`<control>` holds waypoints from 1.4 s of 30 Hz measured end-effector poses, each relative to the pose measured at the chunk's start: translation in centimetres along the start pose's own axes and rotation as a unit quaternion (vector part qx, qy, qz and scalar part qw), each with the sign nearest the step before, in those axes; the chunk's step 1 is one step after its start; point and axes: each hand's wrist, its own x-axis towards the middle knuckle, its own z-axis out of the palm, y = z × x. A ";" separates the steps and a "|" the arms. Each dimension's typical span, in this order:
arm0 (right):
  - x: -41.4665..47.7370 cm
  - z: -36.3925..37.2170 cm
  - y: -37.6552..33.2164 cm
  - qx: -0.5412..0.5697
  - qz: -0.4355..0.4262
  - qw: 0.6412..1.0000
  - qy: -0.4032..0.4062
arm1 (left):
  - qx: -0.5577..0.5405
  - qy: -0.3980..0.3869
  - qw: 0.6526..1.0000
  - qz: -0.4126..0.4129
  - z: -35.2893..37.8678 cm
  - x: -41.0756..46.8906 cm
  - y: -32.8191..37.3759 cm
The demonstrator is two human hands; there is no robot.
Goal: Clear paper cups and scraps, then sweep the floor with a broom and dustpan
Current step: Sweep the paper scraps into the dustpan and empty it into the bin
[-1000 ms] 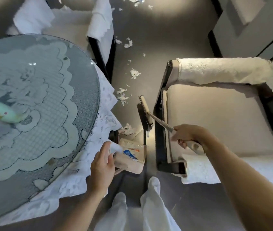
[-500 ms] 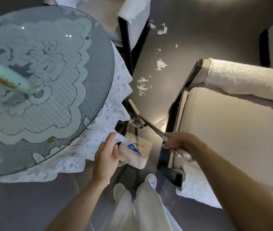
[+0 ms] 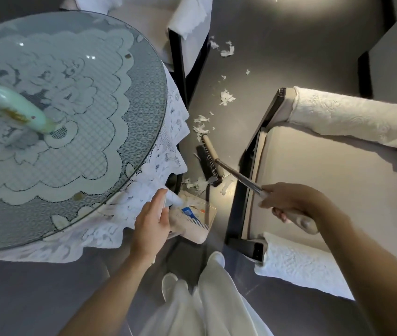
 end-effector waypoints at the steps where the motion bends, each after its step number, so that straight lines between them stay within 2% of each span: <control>1: 0.2 0.0 0.2 -0.001 0.008 1.000 0.008 | 0.002 0.001 1.000 0.007 -0.1 -0.1 -0.1; 8: 2.8 3.1 0.6 -0.046 0.062 0.997 0.015 | -0.018 0.005 1.000 0.008 0.3 -1.4 -1.4; 14: 3.3 6.8 -0.8 -0.045 0.035 0.998 -0.022 | -0.009 0.026 0.999 0.017 0.7 -1.7 -1.8; 22: 1.6 3.1 -1.4 0.025 0.016 0.999 -0.045 | 0.027 0.031 0.999 -0.015 0.6 -1.9 -2.0; 28: 3.5 3.0 -3.0 -0.001 -0.010 1.000 -0.015 | 0.029 0.048 0.998 -0.004 0.4 -2.9 -2.3; 30: 4.7 4.3 -3.4 0.010 -0.009 1.000 -0.020 | 0.034 0.048 0.998 -0.013 0.3 -3.4 -2.5; 35: 5.6 9.5 -2.6 0.121 0.036 0.990 -0.060 | 0.011 0.028 0.999 -0.029 0.0 -2.7 -2.3; 39: 3.7 13.4 0.0 0.142 0.061 0.985 -0.082 | -0.021 0.014 0.998 -0.052 -0.3 -1.8 -2.4; 42: 0.7 16.3 1.4 0.126 0.072 0.987 -0.068 | -0.013 0.016 1.000 -0.017 -0.6 -2.7 -2.5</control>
